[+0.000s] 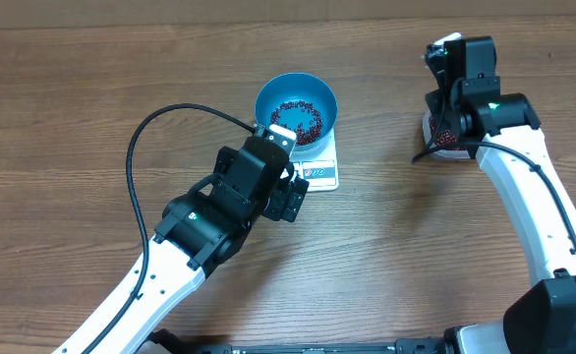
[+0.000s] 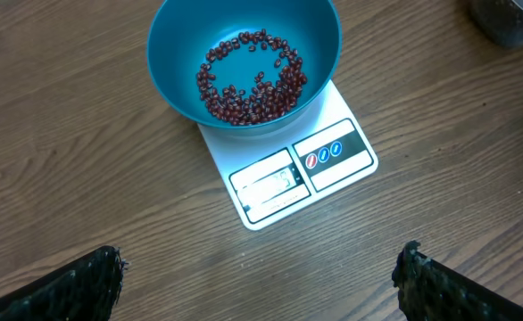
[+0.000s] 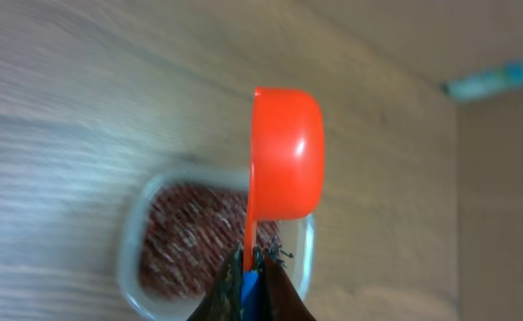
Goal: Scoop item into bowl and weigh 150g on scale
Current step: 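Move the empty scoop back right over the bean tub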
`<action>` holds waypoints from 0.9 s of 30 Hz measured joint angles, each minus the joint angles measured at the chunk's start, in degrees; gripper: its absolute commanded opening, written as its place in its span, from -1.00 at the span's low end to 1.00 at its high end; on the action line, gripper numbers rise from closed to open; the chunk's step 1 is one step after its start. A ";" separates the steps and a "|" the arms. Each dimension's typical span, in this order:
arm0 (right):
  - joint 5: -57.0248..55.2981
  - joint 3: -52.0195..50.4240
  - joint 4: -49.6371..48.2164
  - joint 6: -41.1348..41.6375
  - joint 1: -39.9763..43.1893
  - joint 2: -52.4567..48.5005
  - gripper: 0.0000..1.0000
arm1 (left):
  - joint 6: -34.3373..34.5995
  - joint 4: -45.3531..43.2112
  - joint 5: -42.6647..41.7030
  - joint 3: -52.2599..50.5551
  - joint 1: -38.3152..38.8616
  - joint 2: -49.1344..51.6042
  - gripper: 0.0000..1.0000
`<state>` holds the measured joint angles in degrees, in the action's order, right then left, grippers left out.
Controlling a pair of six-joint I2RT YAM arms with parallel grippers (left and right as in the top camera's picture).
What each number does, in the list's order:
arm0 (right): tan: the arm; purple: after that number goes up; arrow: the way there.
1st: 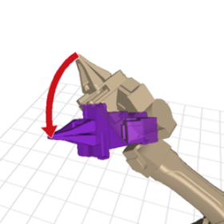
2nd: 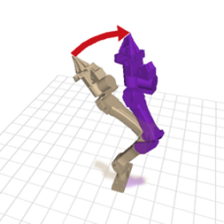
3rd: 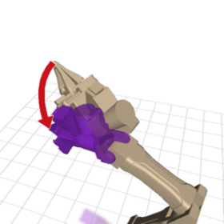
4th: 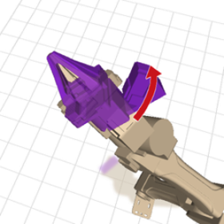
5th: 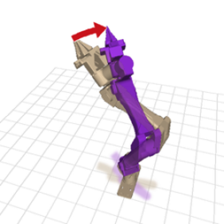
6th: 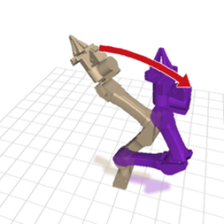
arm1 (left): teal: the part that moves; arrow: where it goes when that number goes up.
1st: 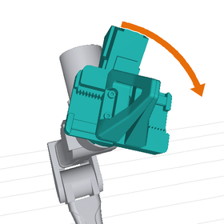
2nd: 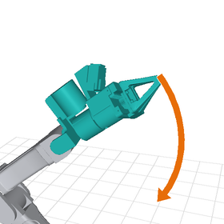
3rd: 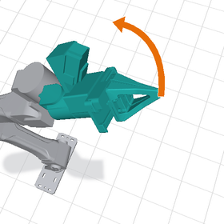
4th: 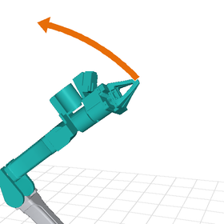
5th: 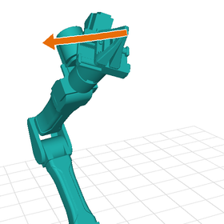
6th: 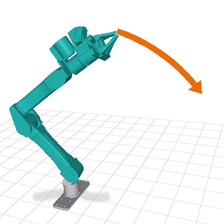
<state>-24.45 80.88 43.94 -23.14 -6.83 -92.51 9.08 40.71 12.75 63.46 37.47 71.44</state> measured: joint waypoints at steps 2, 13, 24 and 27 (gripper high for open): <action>-1.60 0.00 2.05 1.01 0.83 0.00 -0.92 | 0.00 0.00 0.00 0.00 -0.02 0.00 0.99; 4.83 0.00 11.39 6.71 8.13 0.00 -0.92 | 0.00 0.00 0.00 0.00 0.00 0.00 0.99; 9.03 0.00 10.97 7.87 9.79 -2.34 -0.92 | 0.02 0.00 0.00 0.00 0.00 0.00 0.99; 9.18 0.00 10.95 7.87 9.79 -4.31 -0.92 | 0.00 0.00 0.00 0.00 -0.02 0.00 0.99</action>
<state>-15.27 80.88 54.89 -15.27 2.96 -96.82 9.08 40.71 12.75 63.46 37.45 71.44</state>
